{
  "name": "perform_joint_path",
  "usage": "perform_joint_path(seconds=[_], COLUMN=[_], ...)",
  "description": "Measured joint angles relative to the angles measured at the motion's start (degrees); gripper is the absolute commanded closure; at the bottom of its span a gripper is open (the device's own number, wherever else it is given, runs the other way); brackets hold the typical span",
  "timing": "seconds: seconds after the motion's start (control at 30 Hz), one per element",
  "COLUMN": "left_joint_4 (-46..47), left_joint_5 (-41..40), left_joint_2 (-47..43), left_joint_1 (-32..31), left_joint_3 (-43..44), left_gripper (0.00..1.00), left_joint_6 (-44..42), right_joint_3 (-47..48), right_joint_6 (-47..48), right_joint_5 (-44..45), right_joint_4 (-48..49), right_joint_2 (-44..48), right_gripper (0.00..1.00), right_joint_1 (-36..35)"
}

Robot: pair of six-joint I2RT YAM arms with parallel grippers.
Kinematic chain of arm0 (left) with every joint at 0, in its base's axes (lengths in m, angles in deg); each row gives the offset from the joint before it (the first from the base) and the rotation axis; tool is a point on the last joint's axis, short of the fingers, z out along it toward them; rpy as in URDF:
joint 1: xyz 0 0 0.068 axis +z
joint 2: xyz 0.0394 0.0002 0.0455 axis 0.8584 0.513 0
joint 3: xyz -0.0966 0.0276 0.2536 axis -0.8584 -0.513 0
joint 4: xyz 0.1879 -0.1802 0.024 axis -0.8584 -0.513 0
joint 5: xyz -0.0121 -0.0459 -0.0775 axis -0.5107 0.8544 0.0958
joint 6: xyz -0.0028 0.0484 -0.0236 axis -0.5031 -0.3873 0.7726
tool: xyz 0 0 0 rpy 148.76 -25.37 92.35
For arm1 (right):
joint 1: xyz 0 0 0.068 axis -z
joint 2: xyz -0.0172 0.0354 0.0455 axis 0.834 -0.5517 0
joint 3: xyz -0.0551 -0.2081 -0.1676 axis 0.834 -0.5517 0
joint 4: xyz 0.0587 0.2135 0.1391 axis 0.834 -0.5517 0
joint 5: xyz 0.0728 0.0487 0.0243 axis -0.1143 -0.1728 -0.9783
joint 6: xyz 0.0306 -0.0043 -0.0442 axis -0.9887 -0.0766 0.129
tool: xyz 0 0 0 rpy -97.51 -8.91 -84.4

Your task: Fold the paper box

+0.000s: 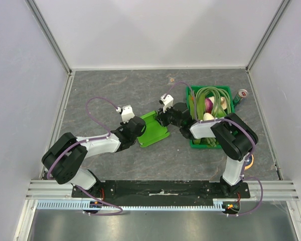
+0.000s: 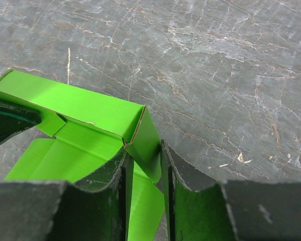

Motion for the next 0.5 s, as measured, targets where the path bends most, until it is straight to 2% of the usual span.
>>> perform_joint_path(seconds=[0.37,0.5], left_joint_4=[0.0,0.0], left_joint_5=[-0.1,-0.1], left_joint_2=[0.1,0.1], left_joint_1=[0.0,0.0], left_joint_3=[0.0,0.0], left_gripper=[0.98,0.98], left_joint_6=[0.0,0.0], right_joint_3=[-0.5,-0.6], right_joint_6=[-0.3,-0.4], right_joint_5=[-15.3,-17.7], right_joint_4=[0.3,0.4], right_joint_2=[0.0,0.0], right_gripper=[0.59,0.68], right_joint_1=[5.1,5.9])
